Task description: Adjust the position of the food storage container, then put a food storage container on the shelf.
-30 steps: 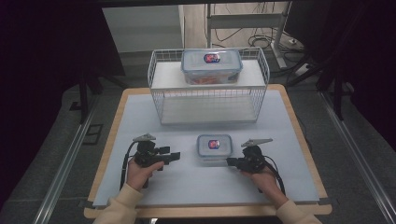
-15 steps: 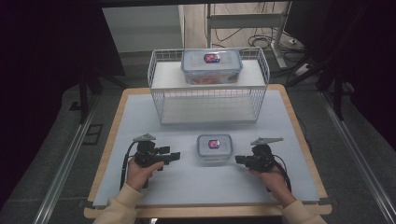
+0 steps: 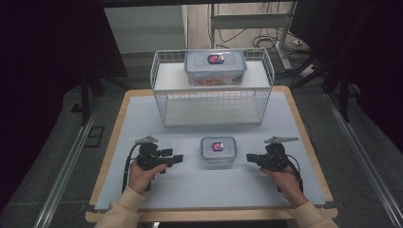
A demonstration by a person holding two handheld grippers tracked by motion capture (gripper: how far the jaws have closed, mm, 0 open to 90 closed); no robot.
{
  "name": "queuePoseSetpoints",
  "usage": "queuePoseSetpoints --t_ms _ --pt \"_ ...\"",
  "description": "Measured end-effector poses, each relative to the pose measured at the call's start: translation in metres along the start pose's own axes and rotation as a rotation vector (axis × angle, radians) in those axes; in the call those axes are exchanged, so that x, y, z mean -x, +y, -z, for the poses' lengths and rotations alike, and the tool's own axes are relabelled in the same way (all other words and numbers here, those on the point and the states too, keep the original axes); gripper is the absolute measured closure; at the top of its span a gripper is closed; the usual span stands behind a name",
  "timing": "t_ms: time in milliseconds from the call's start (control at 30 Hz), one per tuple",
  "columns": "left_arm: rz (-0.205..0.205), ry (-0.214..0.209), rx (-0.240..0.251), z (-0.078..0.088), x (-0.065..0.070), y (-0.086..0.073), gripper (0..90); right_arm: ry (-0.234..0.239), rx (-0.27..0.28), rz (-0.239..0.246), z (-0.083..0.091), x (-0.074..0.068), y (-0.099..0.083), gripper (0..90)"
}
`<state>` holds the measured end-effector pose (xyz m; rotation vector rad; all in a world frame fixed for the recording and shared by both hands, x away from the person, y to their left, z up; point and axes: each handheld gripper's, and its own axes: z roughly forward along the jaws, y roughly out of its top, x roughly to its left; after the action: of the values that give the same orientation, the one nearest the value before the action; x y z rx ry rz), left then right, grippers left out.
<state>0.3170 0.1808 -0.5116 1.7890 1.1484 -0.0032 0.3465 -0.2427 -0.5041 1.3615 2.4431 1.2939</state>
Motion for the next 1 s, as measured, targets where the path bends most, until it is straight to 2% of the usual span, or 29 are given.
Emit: queuePoseSetpoints --t_ms 167,433,567,667,767,867,1000 --pt "0.003 0.0 0.0 0.0 0.0 0.0 31.9 0.007 0.0 0.005 0.0 0.0 0.0 87.2" --pt "0.012 0.02 -0.011 -0.006 0.004 0.003 25.7 0.027 0.02 0.0 0.0 0.002 0.007 55.0" --pt "0.042 0.002 -0.019 -0.016 0.007 0.009 22.6 0.063 0.023 -0.037 -0.002 0.004 0.011 44.0" --pt "0.052 -0.017 -0.029 -0.028 0.011 0.014 21.3 0.096 0.04 -0.07 -0.004 0.007 0.017 39.4" --pt "0.056 -0.035 -0.044 -0.042 0.014 0.02 20.9 0.109 0.048 -0.076 -0.007 0.007 0.023 35.5" --pt "0.093 -0.072 -0.051 -0.054 0.014 0.023 20.8 0.126 0.042 -0.088 -0.012 0.008 0.029 32.3" --pt "0.107 -0.078 -0.061 -0.064 0.015 0.026 21.0 0.148 0.026 -0.102 -0.02 0.008 0.032 30.6"
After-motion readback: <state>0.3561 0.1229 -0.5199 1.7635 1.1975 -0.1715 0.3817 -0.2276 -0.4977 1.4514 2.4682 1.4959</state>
